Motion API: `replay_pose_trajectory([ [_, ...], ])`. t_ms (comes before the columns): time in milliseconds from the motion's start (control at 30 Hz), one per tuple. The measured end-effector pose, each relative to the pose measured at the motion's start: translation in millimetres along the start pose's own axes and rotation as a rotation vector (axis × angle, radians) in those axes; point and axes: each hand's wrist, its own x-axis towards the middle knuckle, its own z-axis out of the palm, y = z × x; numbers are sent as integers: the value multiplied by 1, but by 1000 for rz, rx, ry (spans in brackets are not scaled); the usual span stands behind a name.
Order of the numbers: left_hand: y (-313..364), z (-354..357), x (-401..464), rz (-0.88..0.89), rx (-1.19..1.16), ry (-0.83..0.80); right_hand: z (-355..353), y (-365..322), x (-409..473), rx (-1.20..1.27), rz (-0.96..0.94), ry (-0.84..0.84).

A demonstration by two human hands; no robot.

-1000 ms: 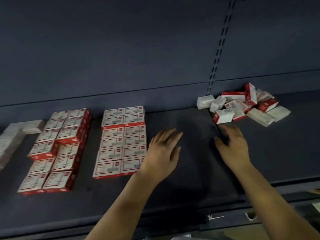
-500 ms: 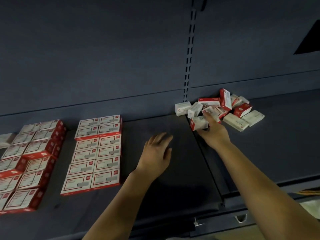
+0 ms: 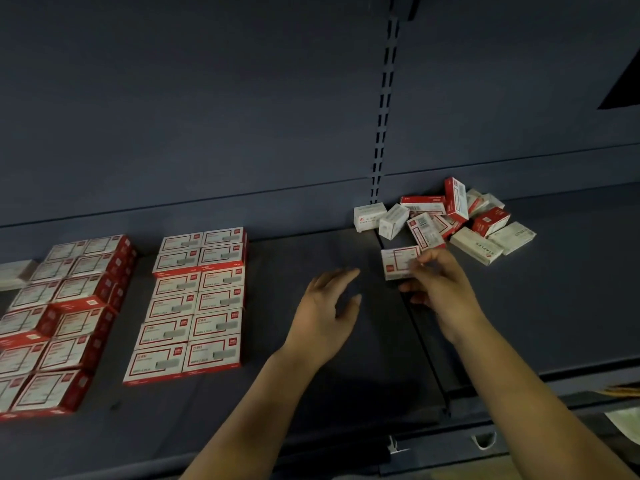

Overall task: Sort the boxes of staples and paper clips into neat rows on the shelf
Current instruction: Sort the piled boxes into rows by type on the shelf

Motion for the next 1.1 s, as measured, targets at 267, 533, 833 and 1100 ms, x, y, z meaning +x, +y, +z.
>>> replay_pose_trajectory([
  [267,9,-16,-3,22,-122,29,22,4,-43,146,-155,-238],
  [533,-3,-34,-20,87,-198,122,33,10,-57,248,-160,-397],
  [833,-18,-61,-44,30,-434,133,67,14,-65,225,-237,-354],
  [1100,-46,-114,-64,18,-311,264,126,7,-77,274,-204,-417],
])
